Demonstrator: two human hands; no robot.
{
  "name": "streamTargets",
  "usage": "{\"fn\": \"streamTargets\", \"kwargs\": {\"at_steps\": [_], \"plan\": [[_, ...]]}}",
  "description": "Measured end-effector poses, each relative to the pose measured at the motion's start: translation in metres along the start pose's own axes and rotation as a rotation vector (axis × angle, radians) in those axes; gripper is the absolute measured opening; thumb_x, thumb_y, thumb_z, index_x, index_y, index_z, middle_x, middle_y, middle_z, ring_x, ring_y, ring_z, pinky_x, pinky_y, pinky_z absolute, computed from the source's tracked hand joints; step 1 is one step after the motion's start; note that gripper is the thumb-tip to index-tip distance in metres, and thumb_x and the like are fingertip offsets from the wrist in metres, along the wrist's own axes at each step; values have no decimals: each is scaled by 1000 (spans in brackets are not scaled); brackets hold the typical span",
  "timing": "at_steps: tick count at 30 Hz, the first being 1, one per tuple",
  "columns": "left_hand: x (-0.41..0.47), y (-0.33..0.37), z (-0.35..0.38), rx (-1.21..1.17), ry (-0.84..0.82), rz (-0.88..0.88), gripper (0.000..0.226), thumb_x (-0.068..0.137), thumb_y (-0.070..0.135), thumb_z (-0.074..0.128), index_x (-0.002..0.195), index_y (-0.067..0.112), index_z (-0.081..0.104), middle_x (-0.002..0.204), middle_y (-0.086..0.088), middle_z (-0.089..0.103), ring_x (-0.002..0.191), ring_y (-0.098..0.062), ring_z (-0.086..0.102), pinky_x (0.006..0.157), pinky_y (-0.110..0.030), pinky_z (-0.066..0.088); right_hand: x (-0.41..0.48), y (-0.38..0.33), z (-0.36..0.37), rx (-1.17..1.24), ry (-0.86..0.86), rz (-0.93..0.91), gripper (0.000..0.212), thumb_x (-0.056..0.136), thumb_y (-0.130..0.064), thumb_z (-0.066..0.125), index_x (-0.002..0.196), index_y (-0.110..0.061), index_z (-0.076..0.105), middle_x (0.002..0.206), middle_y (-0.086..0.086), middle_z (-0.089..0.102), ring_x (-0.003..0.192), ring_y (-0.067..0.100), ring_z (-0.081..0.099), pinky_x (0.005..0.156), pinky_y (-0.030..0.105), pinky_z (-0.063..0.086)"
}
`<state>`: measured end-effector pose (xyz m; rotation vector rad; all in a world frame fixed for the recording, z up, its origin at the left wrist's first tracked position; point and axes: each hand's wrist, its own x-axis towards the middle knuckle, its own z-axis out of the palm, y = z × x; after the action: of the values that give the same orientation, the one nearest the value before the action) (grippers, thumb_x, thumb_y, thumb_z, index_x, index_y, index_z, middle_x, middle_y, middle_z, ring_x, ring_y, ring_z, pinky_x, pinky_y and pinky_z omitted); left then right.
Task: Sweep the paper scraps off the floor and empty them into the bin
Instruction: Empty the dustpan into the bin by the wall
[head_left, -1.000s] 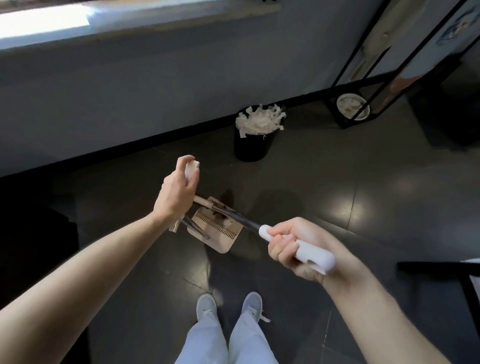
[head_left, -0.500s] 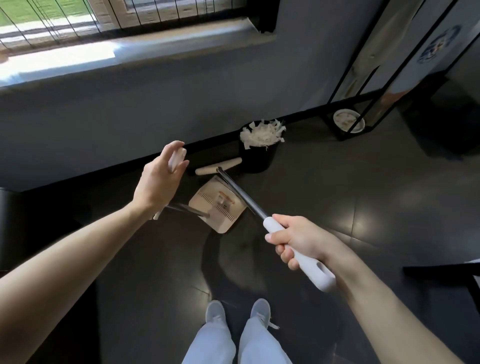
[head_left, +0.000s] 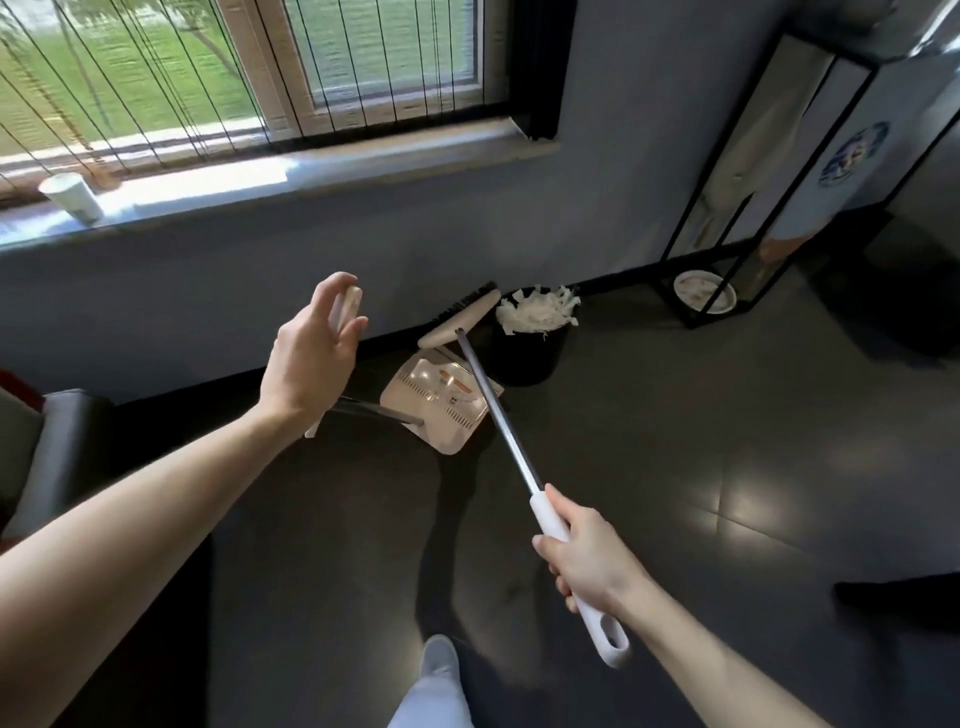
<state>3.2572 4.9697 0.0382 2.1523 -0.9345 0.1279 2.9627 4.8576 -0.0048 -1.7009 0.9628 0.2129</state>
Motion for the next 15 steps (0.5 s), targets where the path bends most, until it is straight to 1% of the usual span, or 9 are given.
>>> {"fn": "streamTargets", "kwargs": {"at_steps": [3, 5, 7, 11, 13, 15], "plan": [[-15, 20, -10, -2, 39, 27, 38, 96, 23, 58, 132, 26, 44, 111, -17, 65, 80, -23, 58, 67, -34, 46, -11, 15, -14, 4, 44, -27, 66, 95, -17, 54, 152, -32, 23, 73, -1, 54, 48, 9, 52, 45, 23, 45], [-24, 34, -15, 14, 56, 60, 38, 96, 23, 58, 131, 25, 45, 112, -17, 65, 82, -23, 58, 68, -35, 46, -18, 22, -25, 21, 73, -47, 67, 94, -16, 54, 151, -32, 23, 70, 2, 55, 48, 11, 51, 45, 25, 46], [-28, 50, -18, 19, 64, 83, 38, 96, 23, 58, 132, 25, 45, 113, -18, 65, 84, -23, 58, 69, -35, 46, -24, 26, -36, 40, 110, -66, 68, 94, -16, 55, 151, -32, 23, 71, 3, 55, 47, 13, 51, 44, 25, 46], [-23, 80, -21, 14, 102, 118, 36, 98, 25, 55, 131, 30, 43, 111, -16, 65, 84, -24, 58, 69, -36, 44, -32, 29, -57, 72, 150, -104, 70, 92, -17, 55, 151, -33, 22, 75, 2, 55, 48, 12, 52, 44, 24, 46], [-13, 94, -23, 8, 127, 135, 36, 97, 25, 55, 130, 33, 41, 110, -13, 65, 86, -25, 58, 71, -35, 43, -35, 31, -65, 88, 176, -131, 70, 92, -16, 55, 151, -32, 22, 73, 2, 56, 47, 11, 52, 45, 25, 46], [-1, 108, -25, 0, 139, 180, 37, 98, 26, 55, 131, 33, 41, 113, -15, 64, 89, -25, 59, 72, -36, 43, -37, 32, -72, 121, 201, -152, 70, 92, -16, 54, 151, -33, 22, 70, 2, 56, 45, 10, 50, 45, 25, 46]]}}
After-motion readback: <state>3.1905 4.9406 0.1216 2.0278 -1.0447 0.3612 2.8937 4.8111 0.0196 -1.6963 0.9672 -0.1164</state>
